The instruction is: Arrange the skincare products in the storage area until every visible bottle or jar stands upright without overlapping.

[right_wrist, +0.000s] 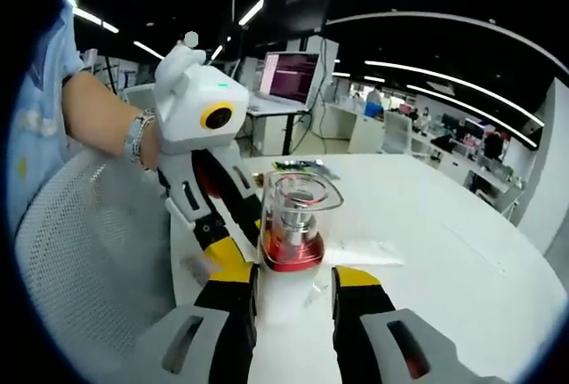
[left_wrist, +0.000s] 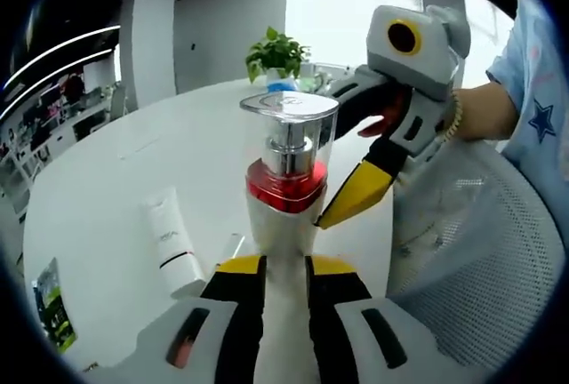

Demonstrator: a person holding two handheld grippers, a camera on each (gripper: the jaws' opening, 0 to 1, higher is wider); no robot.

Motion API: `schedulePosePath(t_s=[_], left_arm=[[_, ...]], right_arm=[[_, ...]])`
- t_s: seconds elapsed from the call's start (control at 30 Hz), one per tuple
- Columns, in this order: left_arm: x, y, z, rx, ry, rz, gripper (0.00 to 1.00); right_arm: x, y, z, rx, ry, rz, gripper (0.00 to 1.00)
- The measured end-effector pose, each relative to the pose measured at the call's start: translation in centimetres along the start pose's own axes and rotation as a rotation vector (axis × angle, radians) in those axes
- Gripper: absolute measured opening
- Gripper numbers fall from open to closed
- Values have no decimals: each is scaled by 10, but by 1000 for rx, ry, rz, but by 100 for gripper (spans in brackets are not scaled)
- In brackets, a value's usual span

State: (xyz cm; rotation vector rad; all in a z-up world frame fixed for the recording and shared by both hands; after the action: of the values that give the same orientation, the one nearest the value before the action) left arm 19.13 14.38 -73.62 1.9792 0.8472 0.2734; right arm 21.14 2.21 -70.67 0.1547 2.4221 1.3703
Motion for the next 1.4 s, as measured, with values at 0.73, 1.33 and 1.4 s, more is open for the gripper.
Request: schedulePosePath(t_s=[0.73, 1.33, 1.4], left_arm=[[-5, -1, 4, 22, -22, 6, 19], [-11, -15, 9, 140, -65, 6, 30], [-13, -17, 10, 159, -68, 13, 31]], right_arm=[[-1, 7, 22, -50, -148, 231, 28], [-33, -6, 8, -46, -134, 203, 28], [-37, -7, 8, -51, -130, 199, 28]])
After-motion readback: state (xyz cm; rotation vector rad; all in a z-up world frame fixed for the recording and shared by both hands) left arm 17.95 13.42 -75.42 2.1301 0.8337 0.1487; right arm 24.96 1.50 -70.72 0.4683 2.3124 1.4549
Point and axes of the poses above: the point that each gripper's makers call its tool centre point, and the gripper's own axes: z roughly forward along the fingers, x roughly to its left, y roughly out of its top, the point moved 7 cm from there along -z, roughly backward along the fingers, and after that the axes turned 6 degrees about -z, right-handed, at the moved point
